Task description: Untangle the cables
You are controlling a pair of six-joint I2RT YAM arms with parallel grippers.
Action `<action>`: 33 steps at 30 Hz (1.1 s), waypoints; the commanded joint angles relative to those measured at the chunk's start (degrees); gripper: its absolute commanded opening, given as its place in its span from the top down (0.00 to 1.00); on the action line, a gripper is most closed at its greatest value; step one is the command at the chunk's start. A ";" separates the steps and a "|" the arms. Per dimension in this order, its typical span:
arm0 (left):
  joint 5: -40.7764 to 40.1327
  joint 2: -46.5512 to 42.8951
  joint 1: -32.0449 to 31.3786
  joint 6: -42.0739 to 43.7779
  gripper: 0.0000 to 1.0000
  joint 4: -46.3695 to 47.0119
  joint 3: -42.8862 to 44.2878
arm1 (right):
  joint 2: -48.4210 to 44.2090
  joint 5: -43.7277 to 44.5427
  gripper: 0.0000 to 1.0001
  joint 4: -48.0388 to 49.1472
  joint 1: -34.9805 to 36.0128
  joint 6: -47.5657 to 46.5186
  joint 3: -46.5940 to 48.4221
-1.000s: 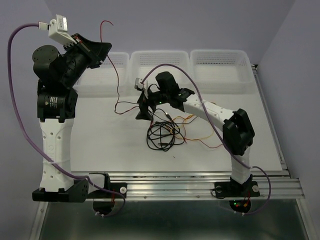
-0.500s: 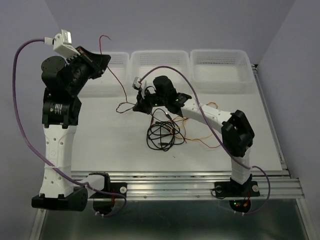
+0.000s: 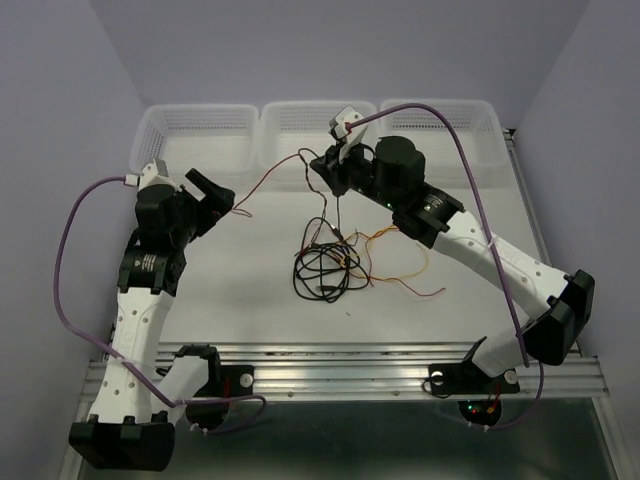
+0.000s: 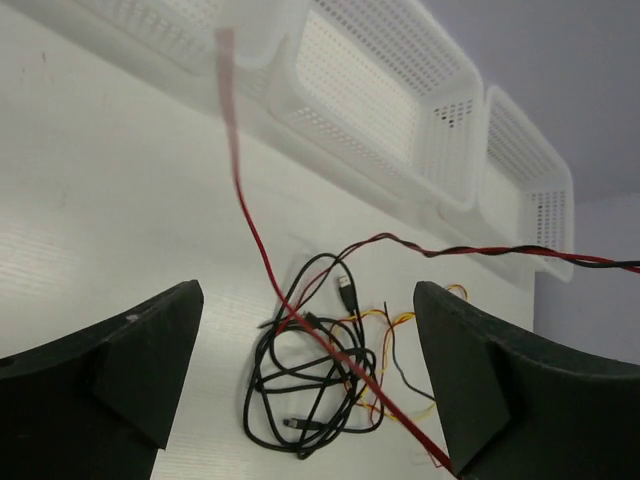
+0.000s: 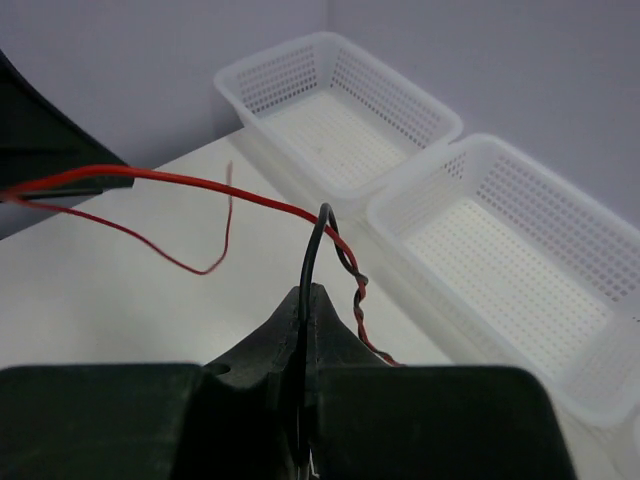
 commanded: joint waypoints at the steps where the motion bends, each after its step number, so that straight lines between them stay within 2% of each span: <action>1: 0.58 -1.72 -0.21 -0.06 0.01 -0.81 -4.58 | 0.64 6.58 0.99 -5.20 0.08 -3.46 3.26; 8: 4.54 -4.53 -0.21 1.78 0.01 -1.78 -9.08 | 0.46 6.16 0.99 -11.18 0.08 -5.31 4.68; 10: 4.97 -5.15 -0.12 3.19 0.01 -1.87 -7.94 | 0.11 2.12 0.99 -12.06 0.08 -4.96 4.24; 13: 11.64 -6.11 -0.21 5.92 0.01 2.25 -6.88 | 0.46 -0.26 0.99 -13.03 0.08 -3.47 4.15; 15: 16.74 -6.12 -0.12 4.17 0.01 6.64 -7.49 | 0.64 -0.09 0.99 -12.50 0.08 -2.59 3.71; 19: 23.25 -6.12 -0.56 -7.57 0.01 19.11 -12.67 | 0.73 -0.61 0.99 -10.83 0.08 -1.09 3.01; 21: 22.56 -6.47 -1.69 -11.64 0.01 27.17 -15.30 | 0.99 -1.66 0.99 -10.57 0.60 -0.30 2.92; 24: 19.76 -5.51 -4.93 -16.14 0.01 32.22 -14.88 | 1.08 -2.54 0.99 -9.95 0.61 0.40 2.92; 32: 7.72 1.96 -17.67 -23.60 0.01 34.34 -10.92 | 0.99 -3.69 0.99 -7.67 0.61 1.55 1.87; 33: 4.22 3.19 -18.91 -25.35 0.01 35.30 -10.92 | 0.73 -4.21 0.99 -7.23 0.61 2.07 1.43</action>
